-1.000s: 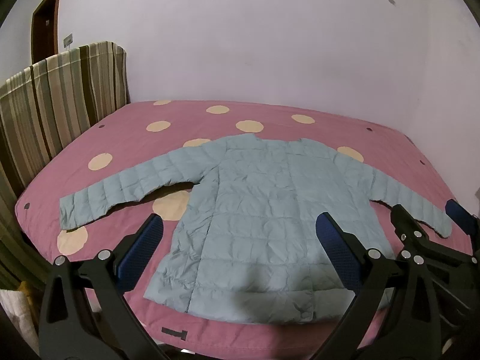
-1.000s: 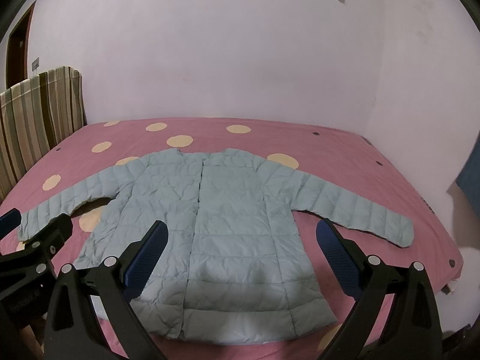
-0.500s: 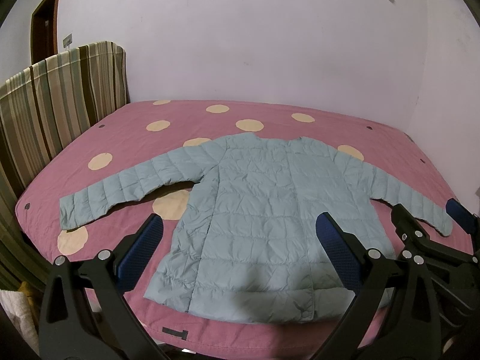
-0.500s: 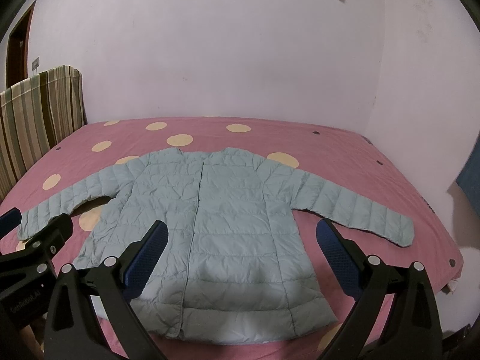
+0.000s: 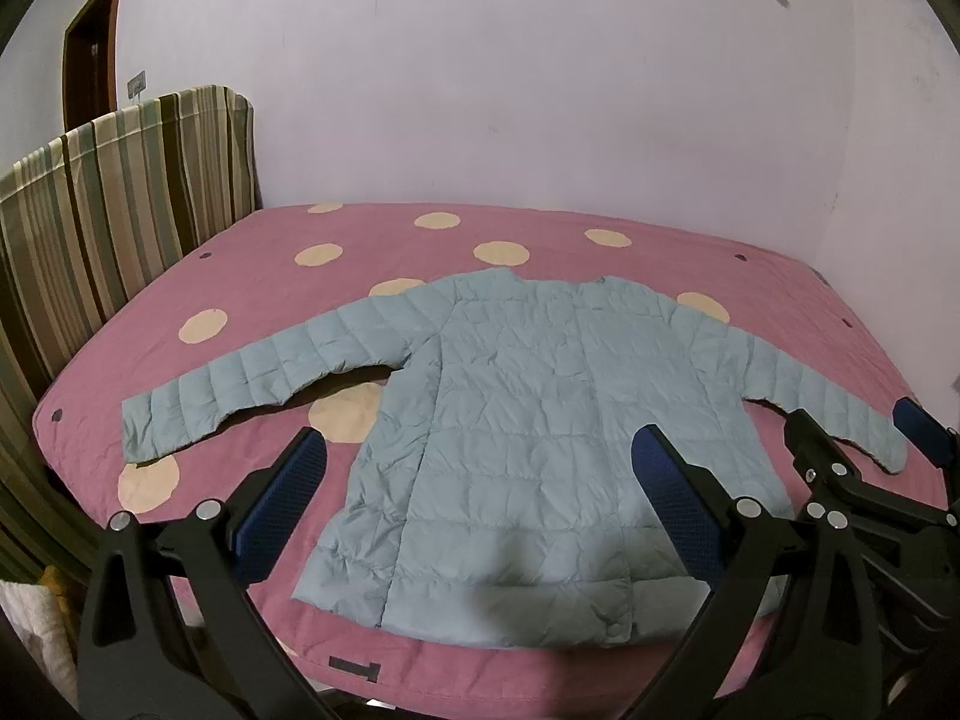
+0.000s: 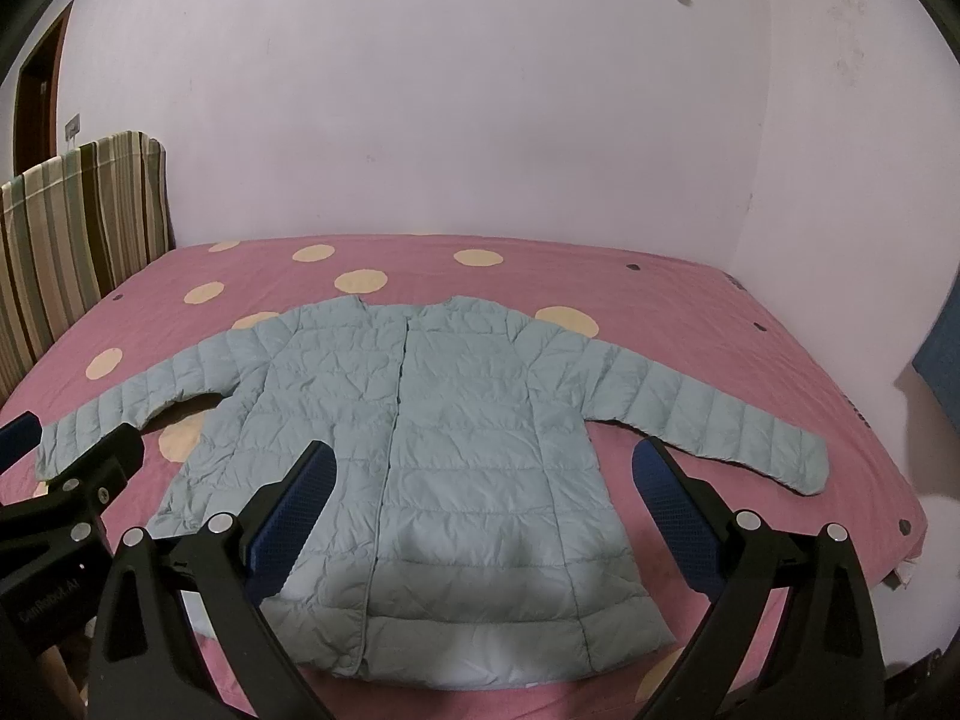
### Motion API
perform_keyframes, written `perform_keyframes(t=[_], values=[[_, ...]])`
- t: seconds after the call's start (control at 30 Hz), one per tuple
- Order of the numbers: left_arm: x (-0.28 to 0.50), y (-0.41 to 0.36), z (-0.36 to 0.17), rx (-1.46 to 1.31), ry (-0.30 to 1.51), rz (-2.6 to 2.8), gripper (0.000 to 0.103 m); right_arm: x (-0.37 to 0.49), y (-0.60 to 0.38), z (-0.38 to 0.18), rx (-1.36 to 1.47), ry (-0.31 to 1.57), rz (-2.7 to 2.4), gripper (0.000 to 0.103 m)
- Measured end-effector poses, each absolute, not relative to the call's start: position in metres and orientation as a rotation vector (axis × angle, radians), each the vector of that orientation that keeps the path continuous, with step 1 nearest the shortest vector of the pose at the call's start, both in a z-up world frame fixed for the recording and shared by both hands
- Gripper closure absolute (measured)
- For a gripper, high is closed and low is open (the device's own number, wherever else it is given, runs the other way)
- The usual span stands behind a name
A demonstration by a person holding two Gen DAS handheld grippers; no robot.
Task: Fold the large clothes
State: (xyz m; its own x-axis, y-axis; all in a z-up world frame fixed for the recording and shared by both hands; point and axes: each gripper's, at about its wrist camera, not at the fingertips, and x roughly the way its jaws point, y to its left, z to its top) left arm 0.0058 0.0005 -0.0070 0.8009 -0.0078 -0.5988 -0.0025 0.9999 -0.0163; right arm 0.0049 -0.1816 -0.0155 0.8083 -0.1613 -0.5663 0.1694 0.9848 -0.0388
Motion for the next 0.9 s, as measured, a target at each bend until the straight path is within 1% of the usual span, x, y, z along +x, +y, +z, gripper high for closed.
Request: perform_keyframes(t=[0.9], values=[[0.0061,-0.0006,-0.0074,-0.014,0.642,0.000,0.002,0.0038,-0.1812,-0.0168,0.011,0.596,-0.179,0.005]])
